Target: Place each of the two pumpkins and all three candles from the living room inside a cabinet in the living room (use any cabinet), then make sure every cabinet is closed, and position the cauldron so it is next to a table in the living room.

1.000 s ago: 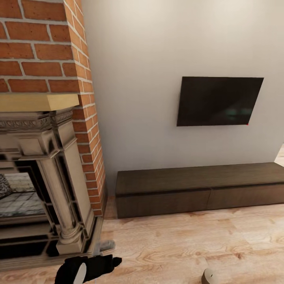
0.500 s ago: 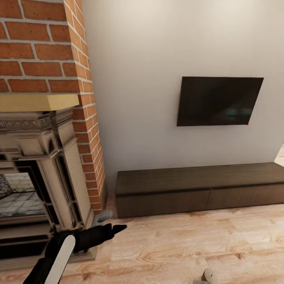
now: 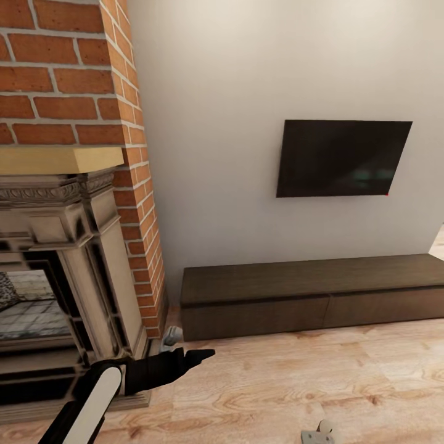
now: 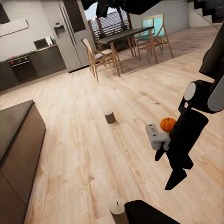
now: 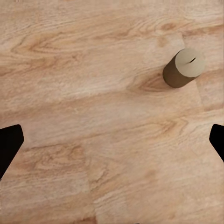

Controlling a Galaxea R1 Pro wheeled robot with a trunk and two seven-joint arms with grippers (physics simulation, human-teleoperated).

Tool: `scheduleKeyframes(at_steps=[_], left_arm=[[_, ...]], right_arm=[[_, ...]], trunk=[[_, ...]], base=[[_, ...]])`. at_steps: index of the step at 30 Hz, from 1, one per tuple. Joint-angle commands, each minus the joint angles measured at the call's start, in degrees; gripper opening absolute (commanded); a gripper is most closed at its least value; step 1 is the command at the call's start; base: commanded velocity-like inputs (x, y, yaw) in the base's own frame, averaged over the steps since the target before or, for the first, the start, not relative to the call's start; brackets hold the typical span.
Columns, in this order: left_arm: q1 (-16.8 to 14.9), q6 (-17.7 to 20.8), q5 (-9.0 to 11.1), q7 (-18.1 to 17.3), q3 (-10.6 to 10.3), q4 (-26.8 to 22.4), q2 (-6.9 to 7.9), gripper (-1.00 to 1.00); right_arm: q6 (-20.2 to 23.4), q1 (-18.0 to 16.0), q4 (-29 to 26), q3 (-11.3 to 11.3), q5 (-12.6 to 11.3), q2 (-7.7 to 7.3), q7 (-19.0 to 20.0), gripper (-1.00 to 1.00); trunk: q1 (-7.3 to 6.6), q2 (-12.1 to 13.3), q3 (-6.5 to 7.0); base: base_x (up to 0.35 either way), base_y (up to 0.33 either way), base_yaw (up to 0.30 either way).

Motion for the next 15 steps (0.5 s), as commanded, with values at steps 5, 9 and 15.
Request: scheduleKeyframes(at_steps=[5, 9, 15], left_arm=[[-0.04, 0.1, -0.03, -0.4, -0.09, 0.03, 0.01, 1.0], [-0.04, 0.1, -0.01, -0.42, -0.2, 0.04, -0.02, 1.0], [-0.04, 0.1, 0.06, -0.46, -0.35, 0.04, -0.09, 1.0]], right_arm=[[0.2, -0.01, -0.43, -0.07, -0.39, 0.05, -0.3, 1.0], [0.08, -0.01, -0.45, -0.15, -0.4, 0.05, -0.27, 1.0], [-3.22, -0.01, -0.45, -0.19, -2.1, 0.0, 0.06, 1.0]], trunk=[[0.0, -0.04, -0.06], [0.0, -0.04, -0.06], [0.0, -0.04, -0.06]], base=[[0.0, 0.0, 0.0], [0.005, 0.0, 0.0], [0.114, 0.0, 0.0]])
